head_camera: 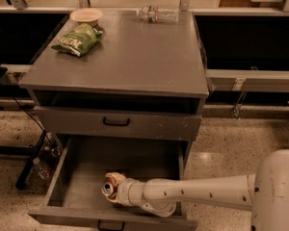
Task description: Place coke can into middle drawer
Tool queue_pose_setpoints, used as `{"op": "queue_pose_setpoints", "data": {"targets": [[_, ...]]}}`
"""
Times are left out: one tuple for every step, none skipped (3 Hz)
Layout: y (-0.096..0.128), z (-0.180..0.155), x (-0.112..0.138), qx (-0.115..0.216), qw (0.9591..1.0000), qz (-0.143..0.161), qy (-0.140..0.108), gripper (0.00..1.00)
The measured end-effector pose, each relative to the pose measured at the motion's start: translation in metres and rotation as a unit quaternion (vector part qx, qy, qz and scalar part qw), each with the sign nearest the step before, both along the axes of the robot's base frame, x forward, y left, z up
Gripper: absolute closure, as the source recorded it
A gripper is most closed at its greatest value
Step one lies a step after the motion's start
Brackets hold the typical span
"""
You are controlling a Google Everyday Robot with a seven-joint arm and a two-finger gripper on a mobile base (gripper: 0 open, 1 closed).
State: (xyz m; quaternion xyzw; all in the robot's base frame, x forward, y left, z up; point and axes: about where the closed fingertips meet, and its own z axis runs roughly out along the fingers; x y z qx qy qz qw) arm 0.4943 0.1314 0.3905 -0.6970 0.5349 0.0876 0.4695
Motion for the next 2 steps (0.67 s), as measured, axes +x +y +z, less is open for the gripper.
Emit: {"op": "queue_pose_setpoints", "data": {"targets": [[0.0024,-0.0026,0.0027,-0.037,0.9990,-0.018,-0.016,1.00],[0.0014,-0.0088,0.0041,-0.051,0.9985,-0.021,-0.005,1.00]]}}
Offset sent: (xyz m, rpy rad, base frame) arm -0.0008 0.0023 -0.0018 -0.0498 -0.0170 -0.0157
